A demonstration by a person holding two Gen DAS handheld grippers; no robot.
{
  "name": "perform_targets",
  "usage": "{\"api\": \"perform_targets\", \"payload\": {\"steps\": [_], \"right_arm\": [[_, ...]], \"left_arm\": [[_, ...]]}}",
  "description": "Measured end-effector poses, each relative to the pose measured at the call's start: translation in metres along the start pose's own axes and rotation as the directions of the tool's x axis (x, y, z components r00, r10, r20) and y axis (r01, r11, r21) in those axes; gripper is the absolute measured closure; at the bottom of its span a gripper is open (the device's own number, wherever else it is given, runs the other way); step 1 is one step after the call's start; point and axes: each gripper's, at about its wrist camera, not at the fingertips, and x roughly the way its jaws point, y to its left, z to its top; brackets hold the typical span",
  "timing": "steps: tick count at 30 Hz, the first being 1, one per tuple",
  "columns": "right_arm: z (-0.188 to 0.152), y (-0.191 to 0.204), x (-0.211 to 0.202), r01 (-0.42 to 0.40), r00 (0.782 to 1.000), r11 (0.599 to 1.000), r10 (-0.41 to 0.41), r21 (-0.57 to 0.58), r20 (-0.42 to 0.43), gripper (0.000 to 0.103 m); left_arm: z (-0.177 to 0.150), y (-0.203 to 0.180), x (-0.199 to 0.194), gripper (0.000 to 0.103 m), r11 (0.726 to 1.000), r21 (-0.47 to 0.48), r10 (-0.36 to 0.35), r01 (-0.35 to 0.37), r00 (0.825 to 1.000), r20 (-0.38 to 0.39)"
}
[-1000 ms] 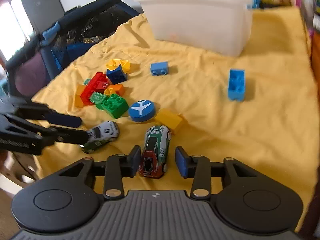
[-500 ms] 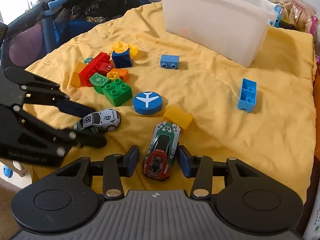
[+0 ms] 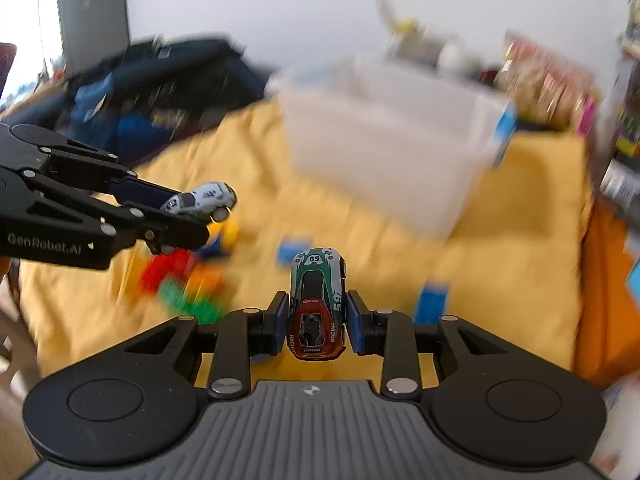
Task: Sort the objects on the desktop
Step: 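Carry both cars over the white bin and open both grippers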
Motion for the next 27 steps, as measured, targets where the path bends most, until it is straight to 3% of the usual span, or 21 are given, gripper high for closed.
{"api": "perform_targets", "payload": {"steps": [8, 12, 17, 20, 22, 27], "right_arm": [[0.092, -0.034, 0.009, 0.089, 0.974, 0.996, -0.091, 0.017, 0.206, 0.070], [0.126, -0.042, 0.028, 0.140, 0.960, 0.990, -0.137, 0.002, 0.245, 0.070], [0.147, -0.061, 0.062, 0.163, 0.964, 0.985, -0.171, 0.053, 0.201, 0.070], [0.144, -0.067, 0.079, 0.186, 0.966, 0.979, -0.197, 0.083, 0.168, 0.068], [0.140, -0.070, 0.089, 0.187, 0.970, 0.978, -0.199, 0.089, 0.141, 0.064], [0.132, -0.071, 0.079, 0.183, 0.970, 0.979, -0.195, 0.095, 0.145, 0.063]], "left_arm": [[0.091, 0.031, 0.039, 0.069, 0.997, 0.049, 0.052, -0.059, 0.988, 0.143], [0.116, 0.041, 0.076, 0.069, 0.997, 0.049, 0.054, -0.061, 0.989, 0.134], [0.109, 0.044, 0.131, 0.068, 0.994, 0.050, 0.091, -0.092, 0.995, 0.032], [0.095, 0.044, 0.143, 0.067, 0.995, 0.058, 0.088, -0.087, 0.996, -0.021], [0.090, 0.044, 0.141, 0.059, 0.994, 0.051, 0.102, -0.101, 0.995, -0.020], [0.083, 0.050, 0.108, 0.054, 0.996, -0.004, 0.091, -0.091, 0.995, 0.029]]}}
